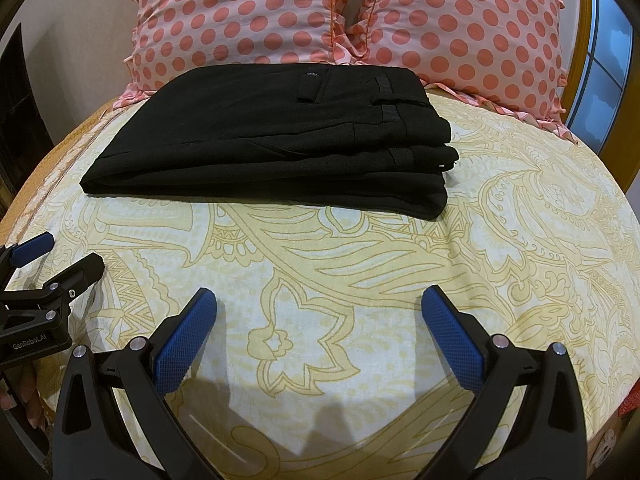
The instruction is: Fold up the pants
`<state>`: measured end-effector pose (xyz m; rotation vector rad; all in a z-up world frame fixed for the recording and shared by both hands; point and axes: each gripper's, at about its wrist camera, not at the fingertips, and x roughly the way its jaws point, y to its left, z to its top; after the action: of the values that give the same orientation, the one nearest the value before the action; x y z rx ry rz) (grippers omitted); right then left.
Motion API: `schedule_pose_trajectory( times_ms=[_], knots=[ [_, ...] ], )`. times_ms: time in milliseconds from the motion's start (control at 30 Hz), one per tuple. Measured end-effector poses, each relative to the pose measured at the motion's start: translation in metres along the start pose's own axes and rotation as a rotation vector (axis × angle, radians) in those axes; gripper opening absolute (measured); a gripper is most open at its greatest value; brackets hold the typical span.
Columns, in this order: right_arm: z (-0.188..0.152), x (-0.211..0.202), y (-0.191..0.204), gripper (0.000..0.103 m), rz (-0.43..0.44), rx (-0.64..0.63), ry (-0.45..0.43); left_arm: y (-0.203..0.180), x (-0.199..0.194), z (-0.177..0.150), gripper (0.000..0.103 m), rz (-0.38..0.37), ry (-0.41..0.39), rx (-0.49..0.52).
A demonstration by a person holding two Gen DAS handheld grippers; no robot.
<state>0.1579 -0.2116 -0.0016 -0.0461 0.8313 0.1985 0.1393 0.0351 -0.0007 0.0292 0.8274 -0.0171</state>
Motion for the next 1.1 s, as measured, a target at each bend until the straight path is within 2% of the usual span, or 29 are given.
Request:
schedule_pose_trajectory(
  times_ms=[1100],
  knots=[
    [0.0000, -0.0001, 0.0001, 0.102, 0.000, 0.001, 0.000, -0.0002, 0.0002, 0.0008, 0.101, -0.003, 0.008, 0.000]
  ],
)
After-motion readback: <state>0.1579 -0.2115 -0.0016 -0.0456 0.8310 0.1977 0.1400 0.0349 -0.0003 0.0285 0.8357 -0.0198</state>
